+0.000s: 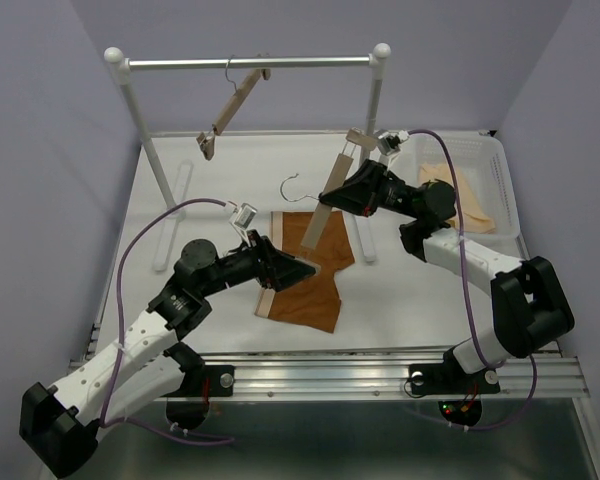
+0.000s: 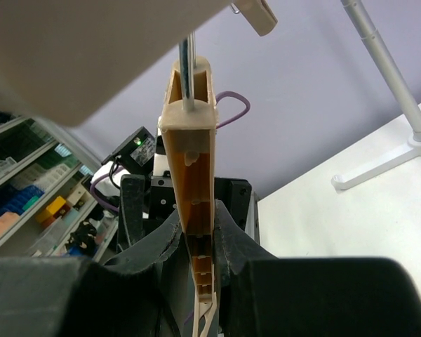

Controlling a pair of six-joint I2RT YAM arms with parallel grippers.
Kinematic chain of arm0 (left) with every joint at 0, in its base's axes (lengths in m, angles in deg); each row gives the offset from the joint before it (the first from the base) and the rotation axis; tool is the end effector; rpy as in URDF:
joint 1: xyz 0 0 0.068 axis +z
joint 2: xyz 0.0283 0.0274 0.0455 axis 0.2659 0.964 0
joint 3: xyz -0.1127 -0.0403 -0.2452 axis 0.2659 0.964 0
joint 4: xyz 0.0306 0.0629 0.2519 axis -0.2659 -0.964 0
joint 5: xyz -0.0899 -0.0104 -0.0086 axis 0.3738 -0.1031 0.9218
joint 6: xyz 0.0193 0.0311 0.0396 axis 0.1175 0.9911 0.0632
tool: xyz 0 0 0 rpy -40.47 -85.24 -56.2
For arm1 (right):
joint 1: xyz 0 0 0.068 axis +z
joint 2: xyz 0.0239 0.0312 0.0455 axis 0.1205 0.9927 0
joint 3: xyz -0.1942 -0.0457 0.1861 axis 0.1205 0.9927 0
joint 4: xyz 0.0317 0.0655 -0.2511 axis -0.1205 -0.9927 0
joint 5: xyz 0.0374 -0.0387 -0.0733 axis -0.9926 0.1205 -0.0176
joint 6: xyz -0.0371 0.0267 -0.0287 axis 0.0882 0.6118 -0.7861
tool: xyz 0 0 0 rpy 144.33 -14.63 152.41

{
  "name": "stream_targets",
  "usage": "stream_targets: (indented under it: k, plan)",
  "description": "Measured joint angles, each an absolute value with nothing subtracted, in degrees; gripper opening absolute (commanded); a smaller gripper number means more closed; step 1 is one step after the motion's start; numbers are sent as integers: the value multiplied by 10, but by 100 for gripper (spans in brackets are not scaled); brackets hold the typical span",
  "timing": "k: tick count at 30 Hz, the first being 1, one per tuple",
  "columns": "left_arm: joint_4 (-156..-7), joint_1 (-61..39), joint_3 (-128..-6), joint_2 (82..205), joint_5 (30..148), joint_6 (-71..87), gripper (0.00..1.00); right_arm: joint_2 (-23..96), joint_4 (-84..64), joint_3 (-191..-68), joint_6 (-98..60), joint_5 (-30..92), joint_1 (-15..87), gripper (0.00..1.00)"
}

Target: Clip the underwear to the hanger

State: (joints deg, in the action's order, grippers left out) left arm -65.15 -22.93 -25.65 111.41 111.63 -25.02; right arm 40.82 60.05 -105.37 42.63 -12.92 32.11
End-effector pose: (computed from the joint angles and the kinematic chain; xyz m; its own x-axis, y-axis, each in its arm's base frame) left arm 0.1325 -0.1283 0.3114 -0.5926 -0.2967 -0.7488 0.7261 0.2055 -0.6561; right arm 0.2734 0.1592 0.3462 -0.5866 0.3694 -0.7208 -0.7993 -0.1202 0.5888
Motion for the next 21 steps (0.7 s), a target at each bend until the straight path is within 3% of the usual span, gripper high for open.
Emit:
stream_targets:
  k: [21]
  plan:
    - [-578, -220, -220, 1114, 1147, -281, 88, 455, 639, -1054, 482, -128, 321, 1]
